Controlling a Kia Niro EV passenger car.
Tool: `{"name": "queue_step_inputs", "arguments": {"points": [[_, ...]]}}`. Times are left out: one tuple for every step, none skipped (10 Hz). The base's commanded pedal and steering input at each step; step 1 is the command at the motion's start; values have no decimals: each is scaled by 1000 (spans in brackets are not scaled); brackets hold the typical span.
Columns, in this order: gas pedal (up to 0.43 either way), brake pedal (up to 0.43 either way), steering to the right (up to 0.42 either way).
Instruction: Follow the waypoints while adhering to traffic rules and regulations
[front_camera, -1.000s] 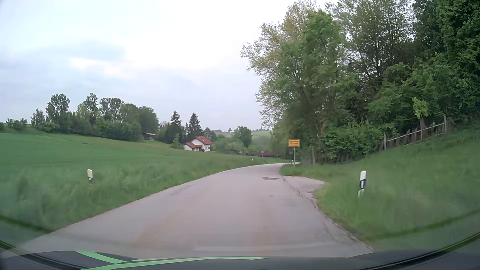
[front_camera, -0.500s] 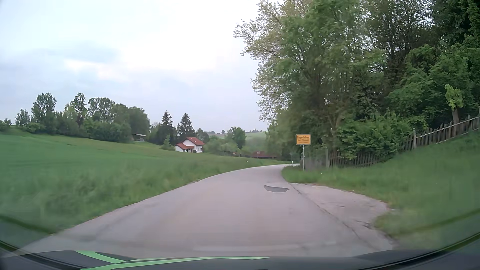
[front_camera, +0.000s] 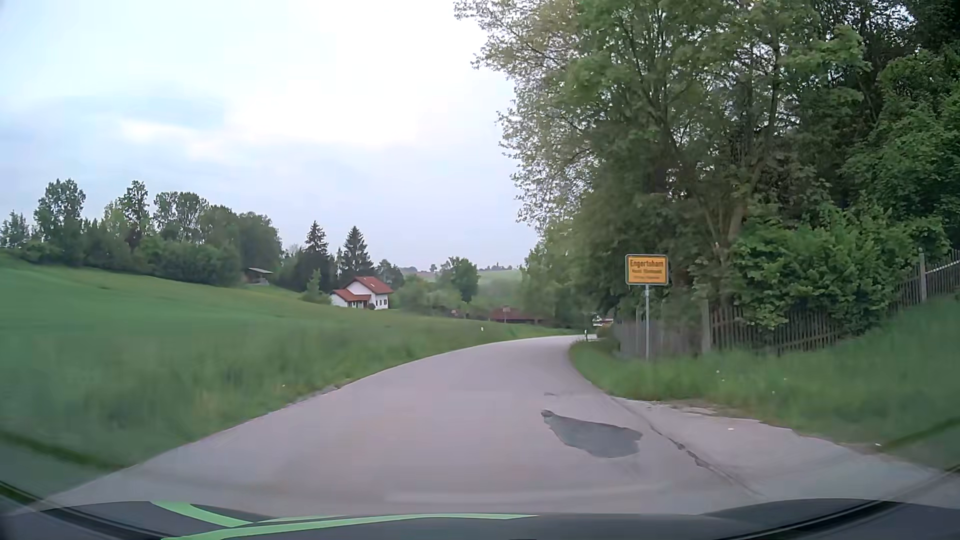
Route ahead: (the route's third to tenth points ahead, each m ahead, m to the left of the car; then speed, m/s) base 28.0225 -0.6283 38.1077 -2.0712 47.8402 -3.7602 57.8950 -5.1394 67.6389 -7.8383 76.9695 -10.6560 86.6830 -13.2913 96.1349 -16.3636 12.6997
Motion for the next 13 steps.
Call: {"name": "queue_step_inputs", "arguments": {"points": [[0,116,19],[0,128,19],[0,134,19],[0,146,19],[0,159,19],[0,171,20],[0,177,21],[0,183,22],[0,189,22],[0,195,23],[0,195,23],[0,195,23],[0,195,23]]}}
